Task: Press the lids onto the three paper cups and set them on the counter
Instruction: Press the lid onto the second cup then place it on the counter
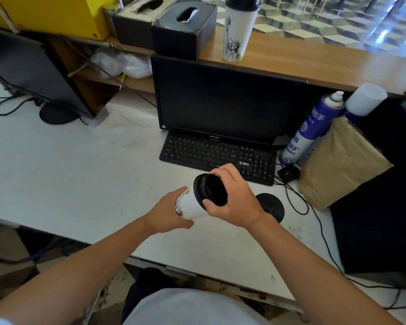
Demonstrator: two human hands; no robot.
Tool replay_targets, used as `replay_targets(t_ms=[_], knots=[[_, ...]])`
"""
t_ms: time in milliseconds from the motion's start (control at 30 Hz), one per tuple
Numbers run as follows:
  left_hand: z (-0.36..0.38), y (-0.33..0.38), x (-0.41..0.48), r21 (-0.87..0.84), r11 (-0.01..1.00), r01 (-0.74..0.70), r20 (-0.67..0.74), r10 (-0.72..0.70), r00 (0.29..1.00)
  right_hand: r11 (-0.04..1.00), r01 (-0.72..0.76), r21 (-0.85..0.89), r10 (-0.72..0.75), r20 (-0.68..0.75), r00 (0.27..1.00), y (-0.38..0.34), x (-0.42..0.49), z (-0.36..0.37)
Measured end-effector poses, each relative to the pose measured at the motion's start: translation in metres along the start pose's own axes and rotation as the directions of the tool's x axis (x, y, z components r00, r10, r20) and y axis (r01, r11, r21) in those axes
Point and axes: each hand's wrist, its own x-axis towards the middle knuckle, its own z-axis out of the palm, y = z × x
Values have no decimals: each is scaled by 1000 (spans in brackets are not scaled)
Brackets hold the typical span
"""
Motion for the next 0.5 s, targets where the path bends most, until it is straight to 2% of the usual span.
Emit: replay_targets(t_ms=[133, 233, 400, 500], knots=[[9, 2, -3, -10, 999, -47, -262, 43, 964, 1000, 10, -6, -11, -43, 999, -5, 9, 0], [14, 4, -8, -24, 996, -82, -378, 67, 923, 1000, -15, 23, 16, -48, 999, -8, 13, 1], [14, 12, -6, 41, 996, -85, -486, 94, 869, 987, -136, 91, 142, -70, 987, -15, 20, 7], [11, 11, -2, -4, 999, -50, -452, 42, 891, 975, -219, 44, 221, -52, 974, -19, 29, 9]])
